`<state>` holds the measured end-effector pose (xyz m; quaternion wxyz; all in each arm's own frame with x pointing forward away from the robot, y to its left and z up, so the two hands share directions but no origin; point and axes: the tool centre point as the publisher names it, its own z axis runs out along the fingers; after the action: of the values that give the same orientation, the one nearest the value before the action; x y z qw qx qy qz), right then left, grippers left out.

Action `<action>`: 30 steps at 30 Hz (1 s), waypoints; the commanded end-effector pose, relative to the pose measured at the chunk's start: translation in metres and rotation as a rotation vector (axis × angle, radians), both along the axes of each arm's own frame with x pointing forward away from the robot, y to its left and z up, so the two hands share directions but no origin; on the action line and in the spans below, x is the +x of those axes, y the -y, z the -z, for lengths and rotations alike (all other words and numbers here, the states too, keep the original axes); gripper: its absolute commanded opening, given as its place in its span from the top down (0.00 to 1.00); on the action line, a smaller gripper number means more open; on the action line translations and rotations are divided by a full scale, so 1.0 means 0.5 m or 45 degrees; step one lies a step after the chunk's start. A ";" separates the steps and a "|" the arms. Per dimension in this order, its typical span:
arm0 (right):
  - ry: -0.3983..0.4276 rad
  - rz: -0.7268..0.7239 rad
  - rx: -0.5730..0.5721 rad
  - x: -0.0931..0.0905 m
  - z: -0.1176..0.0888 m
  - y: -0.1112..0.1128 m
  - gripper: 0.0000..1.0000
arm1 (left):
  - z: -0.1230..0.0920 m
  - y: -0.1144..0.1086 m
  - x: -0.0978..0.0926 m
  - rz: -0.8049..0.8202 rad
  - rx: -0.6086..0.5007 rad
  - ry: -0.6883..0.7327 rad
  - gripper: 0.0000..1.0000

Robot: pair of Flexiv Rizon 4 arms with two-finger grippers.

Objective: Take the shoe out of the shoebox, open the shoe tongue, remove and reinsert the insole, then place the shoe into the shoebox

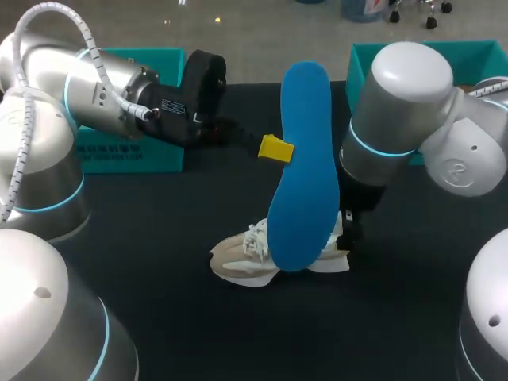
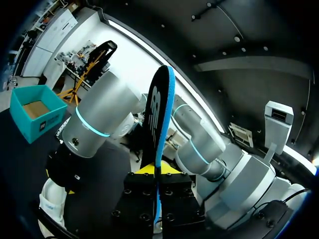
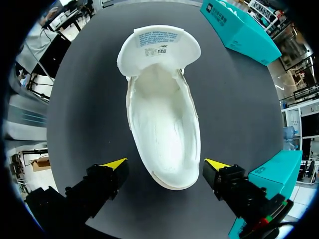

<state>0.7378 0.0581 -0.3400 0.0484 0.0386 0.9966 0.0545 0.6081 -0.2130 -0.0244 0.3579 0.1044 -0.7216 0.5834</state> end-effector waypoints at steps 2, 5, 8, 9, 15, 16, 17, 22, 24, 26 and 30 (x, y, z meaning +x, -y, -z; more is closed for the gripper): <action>0.002 0.001 0.000 -0.002 0.000 0.000 0.00 | 0.001 0.001 -0.001 -0.002 -0.001 0.001 1.00; 0.005 -0.009 -0.021 0.007 -0.006 -0.004 0.00 | 0.001 0.001 -0.001 -0.002 -0.001 0.001 1.00; 0.004 -0.027 -0.063 0.026 -0.024 -0.014 0.00 | 0.001 0.001 -0.001 -0.002 -0.001 0.001 1.00; 0.005 -0.033 -0.065 0.031 -0.030 -0.019 0.00 | 0.001 0.001 -0.001 -0.002 -0.001 0.001 1.00; 0.033 -0.060 -0.044 0.064 -0.046 -0.043 0.00 | 0.001 0.001 -0.001 -0.002 -0.001 0.001 1.00; 0.038 -0.064 -0.042 0.068 -0.044 -0.046 0.00 | 0.001 0.001 -0.001 -0.002 -0.001 0.001 1.00; 0.042 -0.067 -0.041 0.074 -0.041 -0.050 0.00 | 0.001 0.001 -0.001 -0.002 -0.001 0.001 1.00; 0.064 -0.073 -0.024 0.107 -0.023 -0.067 0.00 | 0.001 0.001 -0.001 -0.002 -0.001 0.001 1.00; 0.059 -0.080 -0.023 0.114 -0.012 -0.073 0.00 | 0.001 0.001 -0.001 -0.002 -0.001 0.001 1.00; 0.048 -0.091 -0.021 0.118 0.002 -0.083 0.00 | 0.001 0.001 -0.001 -0.002 -0.001 0.001 1.00; 0.018 -0.132 -0.007 0.120 0.032 -0.109 0.00 | 0.001 0.001 -0.001 -0.002 -0.001 0.001 1.00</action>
<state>0.7881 0.0983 -0.3365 0.0610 -0.0099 0.9965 0.0571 0.6081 -0.2131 -0.0243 0.3578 0.1044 -0.7216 0.5834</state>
